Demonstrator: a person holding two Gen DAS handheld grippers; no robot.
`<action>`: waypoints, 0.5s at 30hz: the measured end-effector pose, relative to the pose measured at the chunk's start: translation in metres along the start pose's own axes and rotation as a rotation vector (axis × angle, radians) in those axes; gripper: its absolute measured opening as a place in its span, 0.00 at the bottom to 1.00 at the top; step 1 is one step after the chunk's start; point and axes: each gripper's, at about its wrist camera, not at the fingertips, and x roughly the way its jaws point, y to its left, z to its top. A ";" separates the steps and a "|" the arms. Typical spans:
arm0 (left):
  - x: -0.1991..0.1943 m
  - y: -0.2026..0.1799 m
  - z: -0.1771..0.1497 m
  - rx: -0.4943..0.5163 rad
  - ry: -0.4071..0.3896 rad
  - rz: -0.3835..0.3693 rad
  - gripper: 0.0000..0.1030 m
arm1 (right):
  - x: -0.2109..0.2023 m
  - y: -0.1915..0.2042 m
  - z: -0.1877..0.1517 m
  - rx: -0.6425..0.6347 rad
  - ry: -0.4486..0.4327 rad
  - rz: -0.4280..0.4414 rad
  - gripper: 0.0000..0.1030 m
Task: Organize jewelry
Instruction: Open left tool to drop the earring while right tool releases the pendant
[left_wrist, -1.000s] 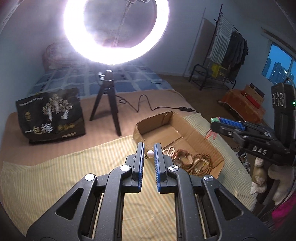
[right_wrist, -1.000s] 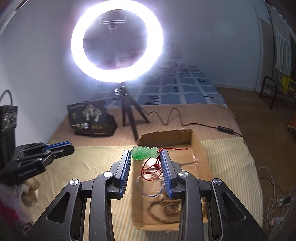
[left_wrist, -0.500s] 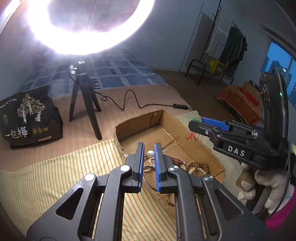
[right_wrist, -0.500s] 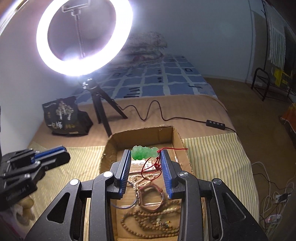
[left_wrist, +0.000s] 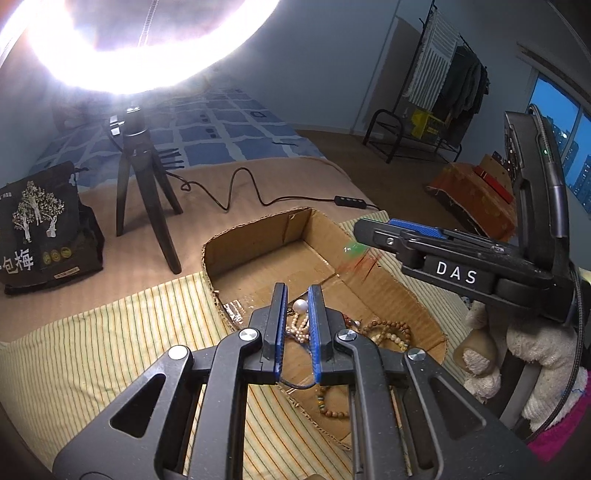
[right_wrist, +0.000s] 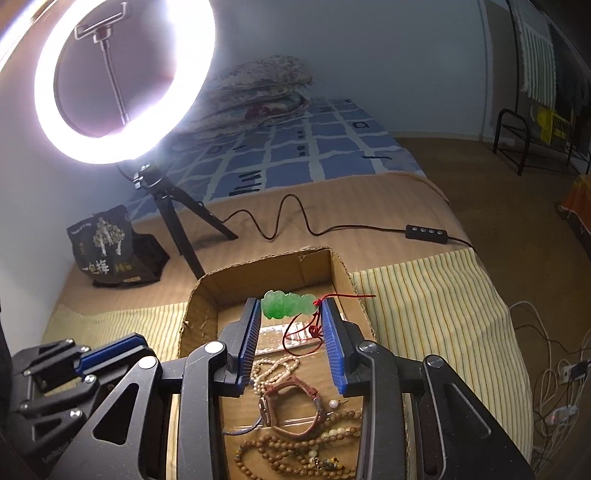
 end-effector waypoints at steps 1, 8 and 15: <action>0.001 0.000 0.000 0.005 0.001 0.001 0.10 | -0.001 -0.001 0.000 0.004 -0.004 -0.001 0.46; -0.001 -0.002 -0.002 0.012 0.002 0.010 0.40 | -0.003 -0.002 0.000 -0.001 -0.011 -0.033 0.60; -0.003 -0.005 -0.004 0.020 -0.002 0.018 0.61 | -0.005 -0.003 0.000 -0.005 -0.011 -0.071 0.69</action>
